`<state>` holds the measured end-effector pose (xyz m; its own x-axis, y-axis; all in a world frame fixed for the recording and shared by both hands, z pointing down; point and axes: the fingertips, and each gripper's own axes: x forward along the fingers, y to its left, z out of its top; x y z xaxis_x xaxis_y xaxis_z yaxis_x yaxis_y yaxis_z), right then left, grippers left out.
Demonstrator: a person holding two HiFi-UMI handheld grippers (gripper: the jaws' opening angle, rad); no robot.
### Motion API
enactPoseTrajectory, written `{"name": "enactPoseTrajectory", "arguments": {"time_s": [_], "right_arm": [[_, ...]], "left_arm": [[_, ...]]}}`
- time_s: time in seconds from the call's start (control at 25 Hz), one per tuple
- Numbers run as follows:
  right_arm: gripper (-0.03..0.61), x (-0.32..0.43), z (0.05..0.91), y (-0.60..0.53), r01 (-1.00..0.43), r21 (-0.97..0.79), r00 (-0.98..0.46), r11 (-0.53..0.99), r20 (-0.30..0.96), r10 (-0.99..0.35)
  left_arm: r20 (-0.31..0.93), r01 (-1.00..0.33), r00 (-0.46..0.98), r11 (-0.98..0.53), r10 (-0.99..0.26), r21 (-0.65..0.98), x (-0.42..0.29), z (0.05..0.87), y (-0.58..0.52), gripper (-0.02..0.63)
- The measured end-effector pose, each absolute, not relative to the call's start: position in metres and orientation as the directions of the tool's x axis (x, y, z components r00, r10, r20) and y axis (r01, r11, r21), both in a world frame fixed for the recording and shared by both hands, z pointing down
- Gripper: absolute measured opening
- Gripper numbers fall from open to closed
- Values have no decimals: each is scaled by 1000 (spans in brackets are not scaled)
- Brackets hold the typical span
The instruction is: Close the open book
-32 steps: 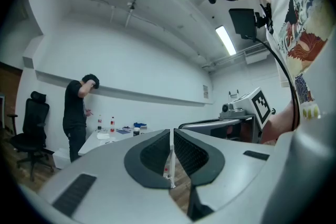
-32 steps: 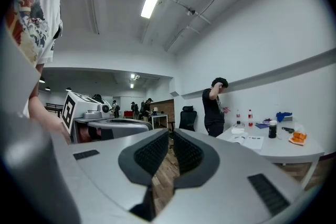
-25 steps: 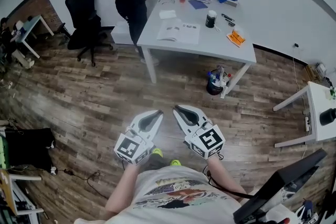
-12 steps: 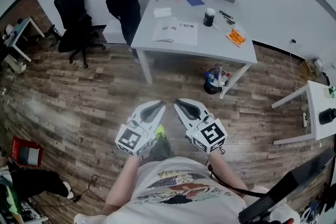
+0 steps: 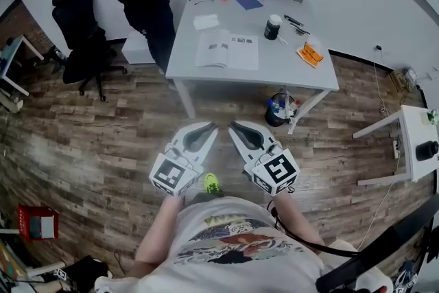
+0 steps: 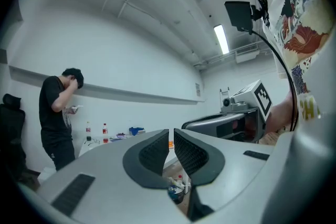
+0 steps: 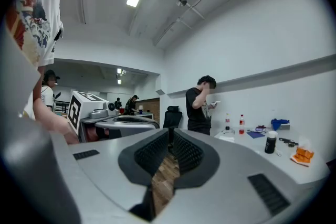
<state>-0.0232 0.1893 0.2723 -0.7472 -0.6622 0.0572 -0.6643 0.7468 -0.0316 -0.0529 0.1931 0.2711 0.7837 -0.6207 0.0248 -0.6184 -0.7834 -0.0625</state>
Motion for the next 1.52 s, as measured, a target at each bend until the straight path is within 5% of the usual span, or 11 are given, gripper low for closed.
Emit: {"name": "enactPoseTrajectory", "arguments": {"time_s": [0.6,1.52], "right_arm": [[23,-79,291,87,-675,-28,-735,738,114,-668],[21,-42,310,-69,-618,12,-782,786,93,-616]], "left_arm": [[30,-600,799,-799,-601,-41,-104,287,84,14],[-11,-637,770,-768,-638,-67,-58,295,-71,14]]}}
